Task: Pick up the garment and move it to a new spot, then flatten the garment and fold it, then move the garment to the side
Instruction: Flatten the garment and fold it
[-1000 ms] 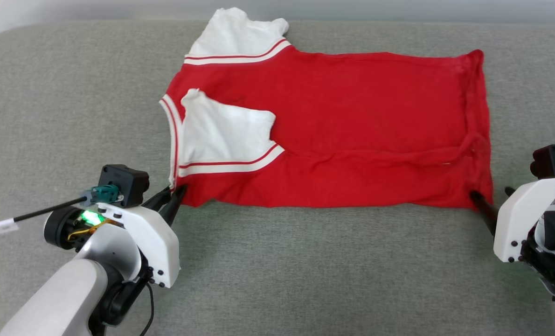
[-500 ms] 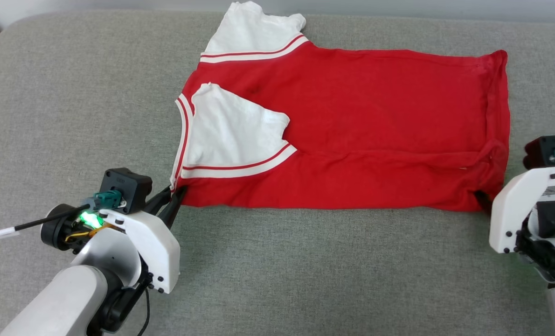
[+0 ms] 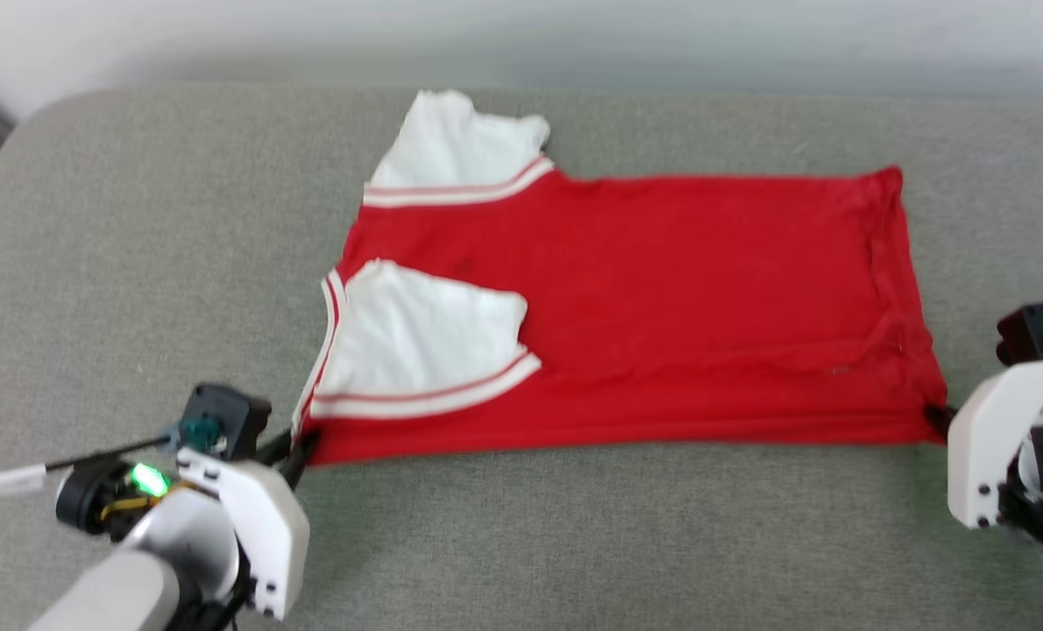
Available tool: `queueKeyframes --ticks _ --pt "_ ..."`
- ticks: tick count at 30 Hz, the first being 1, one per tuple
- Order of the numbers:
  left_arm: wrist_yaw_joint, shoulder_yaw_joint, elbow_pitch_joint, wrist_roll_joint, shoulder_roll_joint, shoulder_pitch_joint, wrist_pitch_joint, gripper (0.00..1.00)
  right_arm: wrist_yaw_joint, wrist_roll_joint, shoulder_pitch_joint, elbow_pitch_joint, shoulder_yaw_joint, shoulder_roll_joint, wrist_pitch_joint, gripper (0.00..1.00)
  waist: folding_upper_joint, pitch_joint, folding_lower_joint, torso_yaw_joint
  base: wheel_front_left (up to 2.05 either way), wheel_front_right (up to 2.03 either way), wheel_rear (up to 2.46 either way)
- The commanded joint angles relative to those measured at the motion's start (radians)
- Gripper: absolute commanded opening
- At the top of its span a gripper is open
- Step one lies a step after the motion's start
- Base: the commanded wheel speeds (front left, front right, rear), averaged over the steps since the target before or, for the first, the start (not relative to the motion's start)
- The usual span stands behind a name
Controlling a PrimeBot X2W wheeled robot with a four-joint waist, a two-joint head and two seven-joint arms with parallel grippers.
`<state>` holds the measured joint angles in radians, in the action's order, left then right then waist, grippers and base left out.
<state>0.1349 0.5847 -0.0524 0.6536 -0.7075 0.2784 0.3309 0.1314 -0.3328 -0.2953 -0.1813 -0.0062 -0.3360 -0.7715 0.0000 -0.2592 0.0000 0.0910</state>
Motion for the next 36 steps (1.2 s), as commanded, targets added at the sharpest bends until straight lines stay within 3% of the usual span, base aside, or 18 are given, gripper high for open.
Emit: queueKeyframes --ticks 1,5,11,20,21,22,23,24,28,36 --pt "0.002 0.003 -0.001 0.004 -0.012 -0.026 0.003 0.00 -0.001 -0.011 0.029 0.017 -0.003 -0.016 -0.011 0.00 0.0000 0.032 0.0000 -0.012 0.00 0.00 0.00" --pt "0.012 0.015 -0.023 0.026 -0.029 -0.102 0.007 0.00 -0.001 -0.040 0.115 0.086 -0.030 -0.032 -0.042 0.00 0.0000 0.072 0.0000 -0.026 0.00 0.00 0.00" --pt "0.032 0.044 -0.061 0.056 -0.024 -0.212 0.006 0.00 -0.001 -0.055 0.272 0.178 -0.102 -0.006 -0.074 0.00 0.0000 0.111 0.0000 -0.036 0.00 0.00 0.00" --pt "-0.011 0.105 0.003 0.046 -0.012 -0.254 -0.002 0.00 -0.001 -0.049 0.352 0.171 -0.140 0.066 -0.068 0.00 0.0000 0.114 0.0000 -0.049 0.00 0.00 0.00" --pt "-0.017 0.108 0.011 0.048 -0.007 -0.250 -0.005 0.00 -0.001 -0.048 0.352 0.166 -0.138 0.066 -0.067 0.12 0.0000 0.110 0.0000 -0.049 0.00 0.00 0.00" --pt "-0.022 0.111 0.022 0.048 -0.003 -0.245 -0.008 0.25 -0.001 -0.047 0.350 0.161 -0.136 0.066 -0.062 0.52 0.0000 0.107 0.0000 -0.049 0.00 0.00 0.00" --pt "-0.030 0.116 0.028 0.040 -0.002 -0.237 -0.013 0.92 -0.001 -0.046 0.345 0.158 -0.133 0.065 -0.055 1.00 0.0000 0.104 0.0000 -0.049 0.00 0.00 0.00" --pt "-0.036 0.116 0.033 0.036 0.002 -0.231 -0.024 1.00 -0.001 -0.048 0.338 0.157 -0.134 0.066 -0.045 1.00 0.0000 0.102 0.0000 -0.048 0.00 0.00 0.00" --pt "-0.045 0.097 0.051 0.023 0.014 -0.208 -0.093 1.00 -0.001 -0.064 0.311 0.161 -0.132 0.066 -0.005 1.00 0.0000 0.104 0.0000 -0.045 0.00 0.00 0.00" --pt "0.005 -0.009 0.047 0.030 0.071 -0.179 -0.305 1.00 -0.001 -0.105 0.273 0.229 -0.142 0.051 0.175 1.00 0.0000 0.144 0.0000 -0.038 0.00 0.00 0.00"
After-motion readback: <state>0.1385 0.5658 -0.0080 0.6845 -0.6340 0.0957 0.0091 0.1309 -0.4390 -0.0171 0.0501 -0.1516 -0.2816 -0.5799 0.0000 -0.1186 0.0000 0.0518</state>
